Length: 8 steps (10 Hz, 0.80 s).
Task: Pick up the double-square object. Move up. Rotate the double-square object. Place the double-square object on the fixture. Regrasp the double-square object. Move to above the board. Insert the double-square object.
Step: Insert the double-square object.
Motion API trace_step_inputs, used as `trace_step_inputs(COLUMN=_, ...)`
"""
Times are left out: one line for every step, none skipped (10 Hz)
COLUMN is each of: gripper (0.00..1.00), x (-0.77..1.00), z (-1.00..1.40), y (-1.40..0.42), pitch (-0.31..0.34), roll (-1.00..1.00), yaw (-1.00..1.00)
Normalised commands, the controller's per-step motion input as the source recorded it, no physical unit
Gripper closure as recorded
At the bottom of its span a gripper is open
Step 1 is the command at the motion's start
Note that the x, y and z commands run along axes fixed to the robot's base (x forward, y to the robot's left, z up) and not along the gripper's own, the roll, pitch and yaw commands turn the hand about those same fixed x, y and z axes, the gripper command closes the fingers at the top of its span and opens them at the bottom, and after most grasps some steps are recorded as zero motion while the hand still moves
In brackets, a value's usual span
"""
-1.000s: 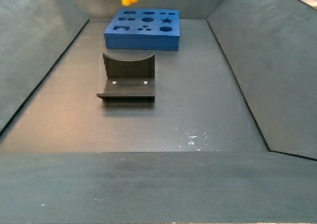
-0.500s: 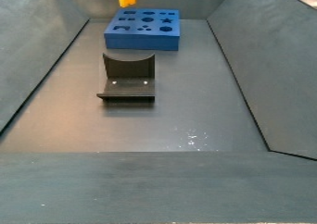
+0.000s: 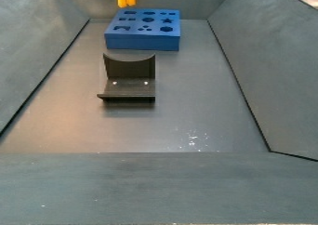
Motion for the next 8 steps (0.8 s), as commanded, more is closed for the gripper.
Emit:
trace_step_inputs(gripper=1.0, x=0.05, z=-0.02, y=0.0, pitch=0.0, roll=0.0, yaw=-0.91)
trace_step_inputs(gripper=1.0, x=0.0, z=-0.03, y=0.0, pitch=0.0, roll=0.0, yaw=-0.96)
trace_step_inputs(gripper=1.0, x=0.0, z=-0.04, y=0.0, pitch=0.0, roll=0.0, yaw=-1.0)
trace_step_inputs(gripper=1.0, x=0.0, z=-0.05, y=0.0, pitch=0.0, roll=0.0, yaw=-1.0)
trace_step_inputs(gripper=1.0, x=0.0, z=-0.05, y=0.0, pitch=0.0, roll=0.0, yaw=-1.0)
trace_step_inputs(gripper=1.0, x=0.0, z=-0.04, y=0.0, pitch=0.0, roll=0.0, yaw=-1.0)
trace_step_inputs(gripper=1.0, x=0.0, z=-0.04, y=0.0, pitch=0.0, roll=0.0, yaw=-1.0)
trace_step_inputs(gripper=1.0, x=0.0, z=-0.03, y=0.0, pitch=0.0, roll=0.0, yaw=-1.0)
